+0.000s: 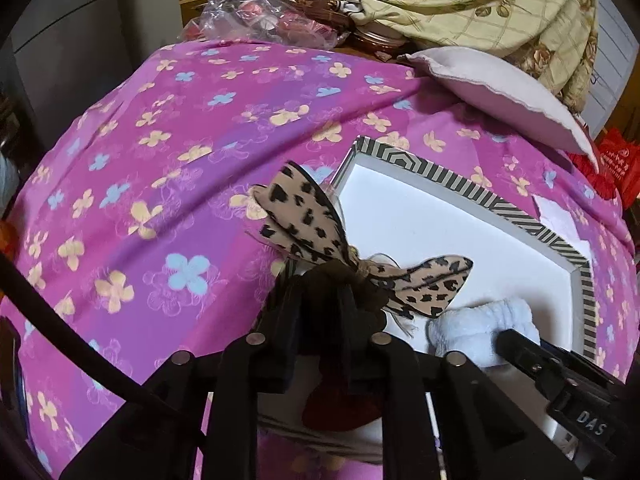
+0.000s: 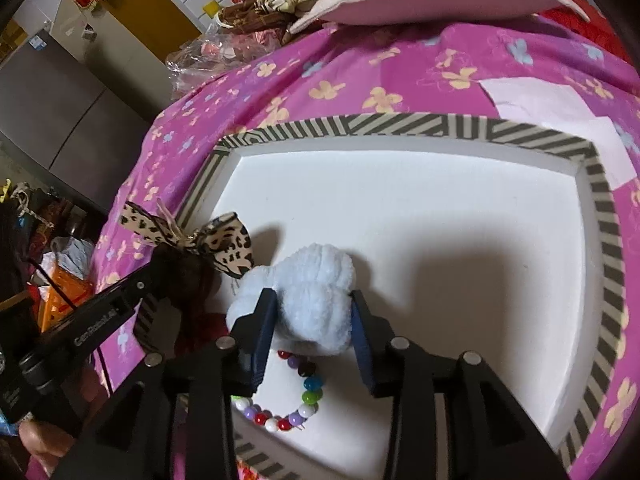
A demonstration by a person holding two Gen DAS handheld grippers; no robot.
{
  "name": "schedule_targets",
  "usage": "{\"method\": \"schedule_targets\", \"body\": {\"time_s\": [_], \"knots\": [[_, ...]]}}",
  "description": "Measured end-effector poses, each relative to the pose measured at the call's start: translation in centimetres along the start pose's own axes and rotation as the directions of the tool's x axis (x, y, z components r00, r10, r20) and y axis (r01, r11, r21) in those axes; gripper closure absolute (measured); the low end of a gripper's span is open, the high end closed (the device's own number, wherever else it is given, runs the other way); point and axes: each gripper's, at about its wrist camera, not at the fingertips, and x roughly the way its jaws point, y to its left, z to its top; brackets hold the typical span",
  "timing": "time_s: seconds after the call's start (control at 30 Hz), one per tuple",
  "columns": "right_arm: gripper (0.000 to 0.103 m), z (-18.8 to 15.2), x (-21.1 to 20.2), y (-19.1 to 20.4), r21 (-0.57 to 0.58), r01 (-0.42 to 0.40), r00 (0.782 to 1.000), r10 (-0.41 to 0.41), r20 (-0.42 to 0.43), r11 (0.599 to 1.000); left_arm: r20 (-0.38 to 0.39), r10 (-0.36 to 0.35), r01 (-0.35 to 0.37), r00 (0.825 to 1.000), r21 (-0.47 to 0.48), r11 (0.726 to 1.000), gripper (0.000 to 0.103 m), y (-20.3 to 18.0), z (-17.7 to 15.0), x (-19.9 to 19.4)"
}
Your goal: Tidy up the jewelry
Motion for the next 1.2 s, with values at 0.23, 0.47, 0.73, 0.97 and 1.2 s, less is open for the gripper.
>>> {"method": "schedule_targets", "body": {"time_s": [0.23, 0.47, 0.73, 0.97, 1.2], "knots": [[0.044, -1.4, -5.0, -0.4, -0.003, 0.001, 0.998, -0.001, 0.070, 1.000, 0.035, -0.034, 0.035, 0.999, -0.021, 0.999, 0.050, 0.8, -0.7, -3.3], [0.044, -5.1, -8.2, 0.3, -0.020, -0.013, 0.996, 0.015, 0.084, 1.000, 0.085, -0.041, 0.037, 0.996, 0.047, 0.998, 0.050, 0.4, -3.8, -7.7], [0.043, -10.3, -11.4, 2.5, -0.060, 0.010, 0.994, -0.004, 0.109, 0.998, 0.113, -0.020, 0.010, 0.993, 0.081, 0.997, 0.050, 0.5, -7.7, -11.0], [0.042, -13.4, -13.2, 4.2, -0.090, 0.022, 0.992, -0.010, 0.122, 0.996, 0.124, -0.010, 0.001, 0.992, 0.075, 0.997, 0.050, 1.0, -10.6, -13.0], [0.039, -15.4, -13.7, 5.2, -0.117, 0.037, 0.993, -0.024, 0.112, 0.993, 0.132, 0.001, -0.012, 0.991, 0.080, 0.997, 0.050, 1.4, -12.7, -14.2]]}}
